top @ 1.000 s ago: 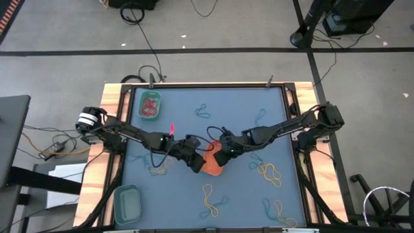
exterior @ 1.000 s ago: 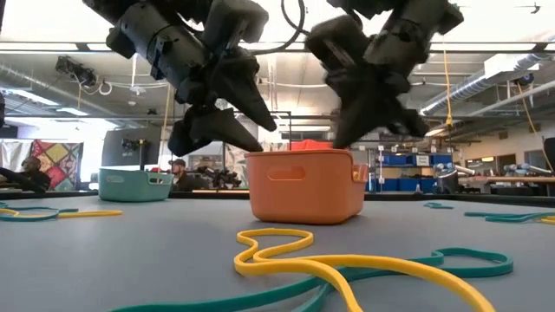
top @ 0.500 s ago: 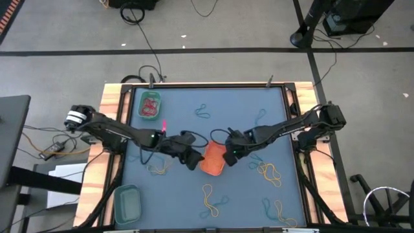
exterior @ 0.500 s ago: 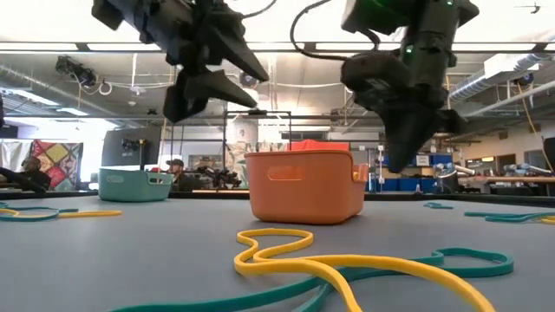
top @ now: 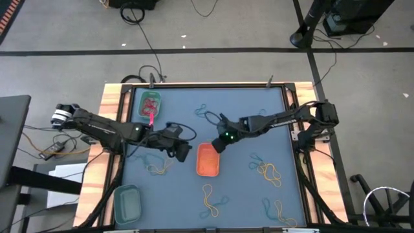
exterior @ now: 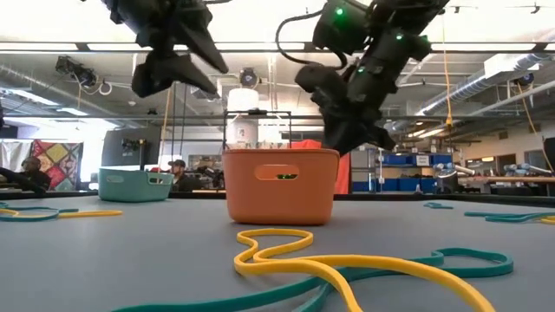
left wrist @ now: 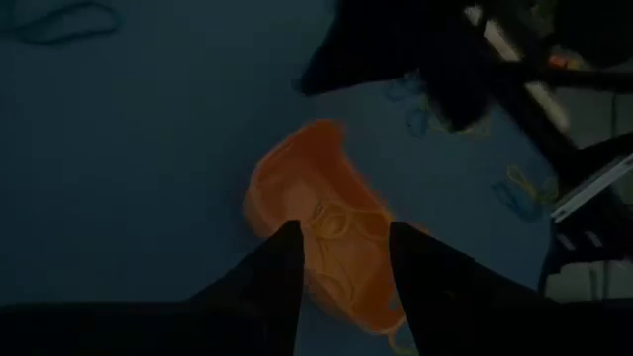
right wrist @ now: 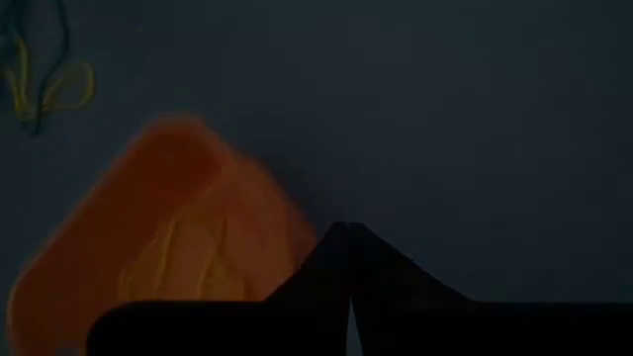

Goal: Sort rubber bands into baskets
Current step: Put the top yellow rubber band into the orange bin, then put the yellow rubber band into the orange bin

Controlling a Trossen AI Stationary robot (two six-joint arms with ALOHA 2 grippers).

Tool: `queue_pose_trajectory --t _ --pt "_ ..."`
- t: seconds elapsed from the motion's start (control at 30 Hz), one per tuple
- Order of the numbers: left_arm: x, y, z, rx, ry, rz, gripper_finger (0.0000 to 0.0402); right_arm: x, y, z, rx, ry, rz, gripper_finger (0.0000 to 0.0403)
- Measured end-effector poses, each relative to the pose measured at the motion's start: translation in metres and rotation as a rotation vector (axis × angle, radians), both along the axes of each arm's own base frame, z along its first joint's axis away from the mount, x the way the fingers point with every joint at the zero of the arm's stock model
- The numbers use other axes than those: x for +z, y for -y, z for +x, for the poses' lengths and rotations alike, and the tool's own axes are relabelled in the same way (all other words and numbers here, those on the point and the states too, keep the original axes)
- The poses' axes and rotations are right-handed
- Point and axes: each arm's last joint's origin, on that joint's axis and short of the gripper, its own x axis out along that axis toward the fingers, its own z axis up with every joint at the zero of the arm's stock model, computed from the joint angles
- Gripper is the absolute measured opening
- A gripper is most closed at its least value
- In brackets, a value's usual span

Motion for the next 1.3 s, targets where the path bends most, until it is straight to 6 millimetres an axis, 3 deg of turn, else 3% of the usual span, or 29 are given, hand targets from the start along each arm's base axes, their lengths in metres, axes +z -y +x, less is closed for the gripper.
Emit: queue_pose_trajectory --t 0.17,0.23,0.4,0.6,0.73,0.9,1.2,1.3 --pt "0.004 -0.001 -0.01 0.002 -0.04 0.007 0.0156 0.002 0.022 -0.008 -0.024 -0.052 -0.027 0.0014" --pt "-0.002 0.002 -0.021 -0.052 -0.149 -0.009 0.0156 0.004 0.024 -0.014 -0.036 -0.091 -0.011 0.0014" --pt "-0.021 0.019 -0.044 -0.155 -0.435 0.001 0.0156 0.014 0.005 -0.028 0.016 -0.168 -0.016 0.0023" --pt "-0.056 0.022 -0.039 -0.18 -0.466 0.081 0.0156 0.019 -0.012 -0.028 0.03 -0.133 -0.036 0.0028" --pt "-0.085 0.023 -0.04 -0.2 -0.517 0.096 0.0156 0.02 -0.017 -0.027 0.021 -0.119 -0.03 0.0028" --pt "-0.106 0.017 -0.045 -0.141 -0.588 0.093 0.0156 0.02 -0.018 -0.027 0.022 -0.118 -0.027 0.0028" --pt "-0.124 0.016 -0.046 -0.136 -0.616 0.104 0.0153 0.019 -0.019 -0.027 0.028 -0.119 -0.019 0.0029" --pt "-0.124 0.016 -0.046 -0.143 -0.617 0.094 0.0118 0.019 -0.02 -0.027 0.023 -0.117 -0.011 0.0028"
